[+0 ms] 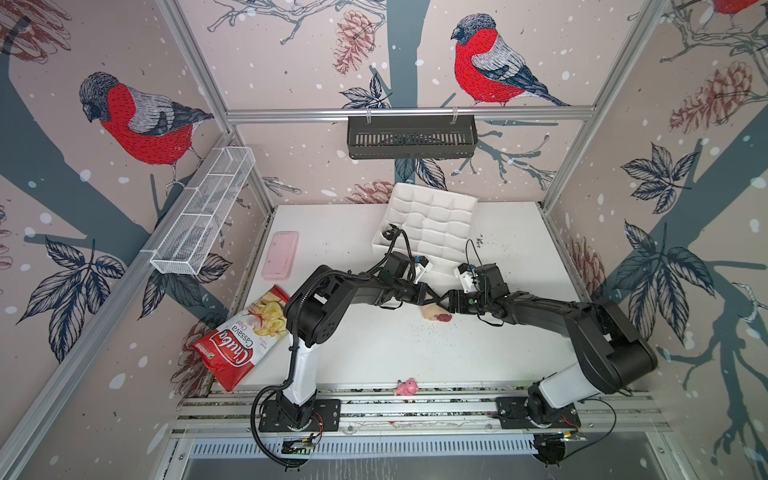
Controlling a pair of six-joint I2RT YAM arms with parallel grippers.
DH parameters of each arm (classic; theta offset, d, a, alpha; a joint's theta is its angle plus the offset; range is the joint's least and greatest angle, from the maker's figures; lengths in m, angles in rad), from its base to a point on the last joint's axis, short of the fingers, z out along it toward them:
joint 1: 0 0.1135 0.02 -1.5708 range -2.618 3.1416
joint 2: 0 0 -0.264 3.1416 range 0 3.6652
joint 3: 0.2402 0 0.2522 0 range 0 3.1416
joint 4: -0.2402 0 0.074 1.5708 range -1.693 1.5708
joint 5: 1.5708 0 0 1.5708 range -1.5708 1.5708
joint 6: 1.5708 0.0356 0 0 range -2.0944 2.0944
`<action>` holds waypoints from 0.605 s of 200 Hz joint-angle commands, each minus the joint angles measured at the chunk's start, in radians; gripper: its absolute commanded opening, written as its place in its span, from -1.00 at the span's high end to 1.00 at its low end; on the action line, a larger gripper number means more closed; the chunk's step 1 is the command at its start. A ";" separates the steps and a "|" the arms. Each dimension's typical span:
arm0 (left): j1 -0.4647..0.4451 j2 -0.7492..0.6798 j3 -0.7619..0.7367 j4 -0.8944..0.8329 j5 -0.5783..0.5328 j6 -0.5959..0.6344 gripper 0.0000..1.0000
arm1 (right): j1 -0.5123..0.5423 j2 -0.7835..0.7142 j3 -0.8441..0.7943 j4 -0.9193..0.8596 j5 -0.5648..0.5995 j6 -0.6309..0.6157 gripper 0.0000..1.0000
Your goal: Roll the socks
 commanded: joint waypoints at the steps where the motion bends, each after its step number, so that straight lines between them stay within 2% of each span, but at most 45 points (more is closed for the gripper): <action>1: 0.004 -0.002 -0.033 -0.013 -0.005 -0.028 0.60 | -0.010 0.035 -0.008 0.061 -0.055 0.027 -0.33; 27: 0.014 -0.015 -0.063 0.016 0.002 -0.036 0.60 | -0.010 0.067 -0.009 0.094 -0.066 0.049 -0.27; 69: 0.015 0.004 -0.089 0.083 0.032 -0.069 0.59 | 0.011 0.092 0.015 0.056 -0.046 0.018 -0.28; 100: 0.023 0.035 -0.127 0.317 0.096 -0.223 0.56 | 0.025 0.114 0.008 0.085 -0.065 0.015 -0.28; 121: 0.023 0.047 -0.140 0.394 0.113 -0.270 0.55 | 0.023 0.132 0.004 0.099 -0.064 0.026 -0.28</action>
